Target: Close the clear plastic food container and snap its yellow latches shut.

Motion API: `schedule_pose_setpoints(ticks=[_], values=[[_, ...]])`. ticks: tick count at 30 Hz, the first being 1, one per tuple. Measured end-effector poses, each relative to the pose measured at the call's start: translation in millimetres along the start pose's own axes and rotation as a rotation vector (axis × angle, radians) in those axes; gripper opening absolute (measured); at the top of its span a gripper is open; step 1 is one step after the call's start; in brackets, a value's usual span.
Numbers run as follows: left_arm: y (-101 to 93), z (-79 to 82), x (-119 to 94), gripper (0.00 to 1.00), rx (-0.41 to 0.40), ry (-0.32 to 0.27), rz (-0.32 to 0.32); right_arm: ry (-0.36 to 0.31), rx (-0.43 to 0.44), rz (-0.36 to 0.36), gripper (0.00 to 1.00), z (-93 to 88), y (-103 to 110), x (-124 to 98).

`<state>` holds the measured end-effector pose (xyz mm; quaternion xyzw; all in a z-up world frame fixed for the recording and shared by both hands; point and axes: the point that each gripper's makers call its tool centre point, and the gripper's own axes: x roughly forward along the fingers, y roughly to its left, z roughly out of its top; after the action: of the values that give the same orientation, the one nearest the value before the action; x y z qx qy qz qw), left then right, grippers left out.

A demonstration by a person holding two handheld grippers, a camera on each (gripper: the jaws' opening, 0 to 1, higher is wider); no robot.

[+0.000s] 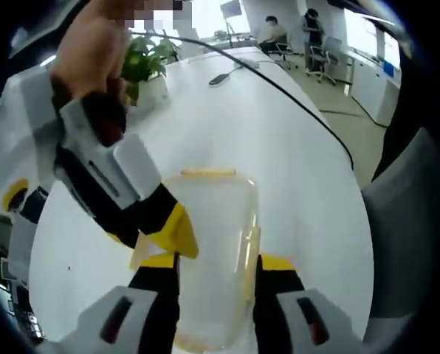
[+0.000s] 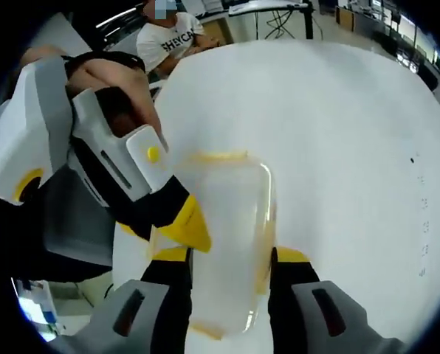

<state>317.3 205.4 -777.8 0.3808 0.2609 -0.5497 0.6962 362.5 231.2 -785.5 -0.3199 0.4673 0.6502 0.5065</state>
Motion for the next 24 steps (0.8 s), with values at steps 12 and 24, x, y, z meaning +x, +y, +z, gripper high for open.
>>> schedule_pose_setpoints(ticks=[12,24], values=[[-1.4,1.3,0.9,0.34,-0.054,-0.024,0.043,0.096,-0.058,0.010,0.39,-5.3,6.6,1.6],[-2.1,3.2,-0.3,0.35,-0.042,-0.002,0.037,0.059,-0.065,-0.020,0.40,-5.6,8.9,-1.8]])
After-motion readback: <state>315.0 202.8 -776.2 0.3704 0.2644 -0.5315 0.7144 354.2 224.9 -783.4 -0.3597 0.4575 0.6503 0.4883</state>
